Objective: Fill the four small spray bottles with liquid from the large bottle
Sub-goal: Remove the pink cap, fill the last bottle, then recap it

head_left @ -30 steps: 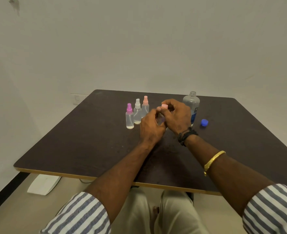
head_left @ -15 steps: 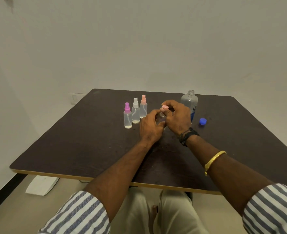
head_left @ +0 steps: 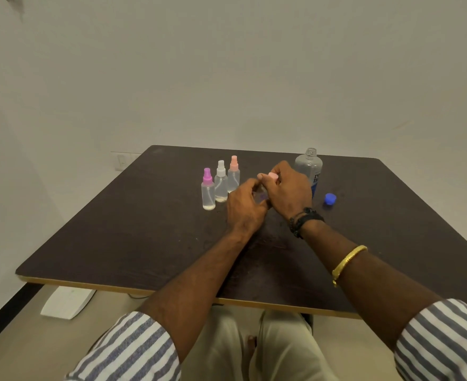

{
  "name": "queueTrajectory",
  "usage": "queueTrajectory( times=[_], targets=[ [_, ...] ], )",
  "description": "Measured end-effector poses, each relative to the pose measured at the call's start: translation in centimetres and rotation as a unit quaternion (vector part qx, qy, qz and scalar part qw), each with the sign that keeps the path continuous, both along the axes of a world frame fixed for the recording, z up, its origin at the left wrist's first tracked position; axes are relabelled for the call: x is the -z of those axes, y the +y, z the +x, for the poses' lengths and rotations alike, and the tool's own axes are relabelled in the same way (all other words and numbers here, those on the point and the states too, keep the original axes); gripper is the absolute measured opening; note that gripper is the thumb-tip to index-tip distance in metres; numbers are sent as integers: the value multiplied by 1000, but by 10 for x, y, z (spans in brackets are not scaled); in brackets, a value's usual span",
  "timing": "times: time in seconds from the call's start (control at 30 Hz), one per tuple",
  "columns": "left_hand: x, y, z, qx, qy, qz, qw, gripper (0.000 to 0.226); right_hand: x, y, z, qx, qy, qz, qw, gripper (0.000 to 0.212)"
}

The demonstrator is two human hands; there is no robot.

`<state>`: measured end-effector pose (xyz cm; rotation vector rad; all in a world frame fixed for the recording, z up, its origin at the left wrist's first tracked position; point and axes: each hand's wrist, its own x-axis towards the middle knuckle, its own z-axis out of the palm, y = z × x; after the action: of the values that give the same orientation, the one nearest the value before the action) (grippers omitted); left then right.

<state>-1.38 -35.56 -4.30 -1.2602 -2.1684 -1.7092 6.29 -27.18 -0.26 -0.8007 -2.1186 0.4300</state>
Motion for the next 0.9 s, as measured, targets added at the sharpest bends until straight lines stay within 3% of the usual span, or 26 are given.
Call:
queueTrajectory(
  times=[0.2, 0.4, 0.6, 0.7, 0.8, 0.9],
  targets=[
    [0, 0, 0, 5, 4, -5, 1000, 29, 2, 1, -2, -13, -3, 30, 999, 29],
    [1, -5, -8, 30, -14, -12, 999, 32, 1, 2, 0, -118, 10, 31, 992, 10],
    [-5, -4, -3, 37, -19, -14, 999, 31, -2, 6, -1, -69, 42, 6, 997, 26],
    [-5, -3, -3, 22, -29, -18, 999, 30, -7, 2, -1, -100, 50, 12, 994, 17],
    [-4, -1, -4, 18, -37, -26, 999, 31, -10, -1, 1, -139, 52, 4, 989, 30],
    [-4, -2, -2, 20, -42, -26, 999, 32, -11, 5, -1, -111, 56, -48, 991, 35]
  ],
)
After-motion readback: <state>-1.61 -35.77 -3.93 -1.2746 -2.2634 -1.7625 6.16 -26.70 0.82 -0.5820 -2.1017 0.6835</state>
